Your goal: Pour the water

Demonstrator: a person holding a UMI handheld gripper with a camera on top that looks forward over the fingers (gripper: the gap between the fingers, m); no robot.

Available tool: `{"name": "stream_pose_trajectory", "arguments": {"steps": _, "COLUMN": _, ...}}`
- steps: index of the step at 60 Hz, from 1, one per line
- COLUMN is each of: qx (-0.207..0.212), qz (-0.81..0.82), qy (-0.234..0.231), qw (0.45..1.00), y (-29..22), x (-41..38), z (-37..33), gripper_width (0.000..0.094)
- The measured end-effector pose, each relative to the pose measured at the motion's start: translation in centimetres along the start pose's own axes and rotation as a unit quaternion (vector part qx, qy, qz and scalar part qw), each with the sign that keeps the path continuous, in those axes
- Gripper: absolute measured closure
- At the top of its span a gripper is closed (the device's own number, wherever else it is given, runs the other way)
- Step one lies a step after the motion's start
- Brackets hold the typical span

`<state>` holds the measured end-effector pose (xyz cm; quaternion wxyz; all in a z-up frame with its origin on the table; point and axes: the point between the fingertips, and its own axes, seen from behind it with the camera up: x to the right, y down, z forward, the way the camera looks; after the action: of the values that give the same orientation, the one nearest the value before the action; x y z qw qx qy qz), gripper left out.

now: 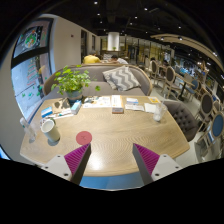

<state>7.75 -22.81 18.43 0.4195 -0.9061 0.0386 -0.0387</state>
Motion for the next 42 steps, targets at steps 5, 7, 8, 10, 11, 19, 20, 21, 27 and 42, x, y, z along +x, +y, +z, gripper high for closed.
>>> {"name": "stream_pose_trajectory", "arguments": {"steps": 5, "qx": 0.000, "qz": 0.006, "qy": -0.006, "qw": 1.000, "y": 0.3, "x": -0.4, "z": 0.1, "gripper_width": 0.0077}}
{"name": "stream_pose_trajectory", "arguments": {"steps": 7, "qx": -0.001, "qz": 0.006, "qy": -0.006, "qw": 1.000, "y": 0.6, "x": -0.7, "z": 0.3, "gripper_width": 0.0077}}
{"name": "stream_pose_trajectory", "arguments": {"steps": 8, "qx": -0.002, "qz": 0.006, "qy": -0.007, "qw": 1.000, "y": 0.7, "x": -0.9, "z": 0.4, "gripper_width": 0.0078}}
{"name": "stream_pose_trajectory", "arguments": {"steps": 10, "qx": -0.003, "qz": 0.006, "qy": -0.009, "qw": 1.000, "y": 1.0, "x": -1.4, "z": 0.4, "gripper_width": 0.0079}}
{"name": "stream_pose_trajectory", "arguments": {"steps": 11, "qx": -0.003, "qz": 0.006, "qy": -0.009, "qw": 1.000, "y": 1.2, "x": -1.6, "z": 0.5, "gripper_width": 0.0080}}
{"name": "stream_pose_trajectory", "arguments": {"steps": 19, "qx": -0.013, "qz": 0.000, "qy": -0.029, "qw": 1.000, "y": 3.2, "x": -5.3, "z": 0.3, "gripper_width": 0.0081}}
{"name": "stream_pose_trajectory", "arguments": {"steps": 20, "qx": -0.015, "qz": -0.001, "qy": -0.033, "qw": 0.999, "y": 3.5, "x": -5.9, "z": 0.2, "gripper_width": 0.0081}}
{"name": "stream_pose_trajectory", "arguments": {"steps": 21, "qx": -0.016, "qz": 0.000, "qy": -0.039, "qw": 0.999, "y": 3.8, "x": -6.6, "z": 0.2, "gripper_width": 0.0081}}
{"name": "stream_pose_trajectory", "arguments": {"steps": 27, "qx": -0.029, "qz": -0.006, "qy": -0.064, "qw": 0.998, "y": 5.9, "x": -11.2, "z": -0.4, "gripper_width": 0.0082}}
{"name": "stream_pose_trajectory", "arguments": {"steps": 42, "qx": -0.018, "qz": -0.040, "qy": -0.124, "qw": 0.991, "y": 8.2, "x": -27.2, "z": -1.5, "gripper_width": 0.0082}}
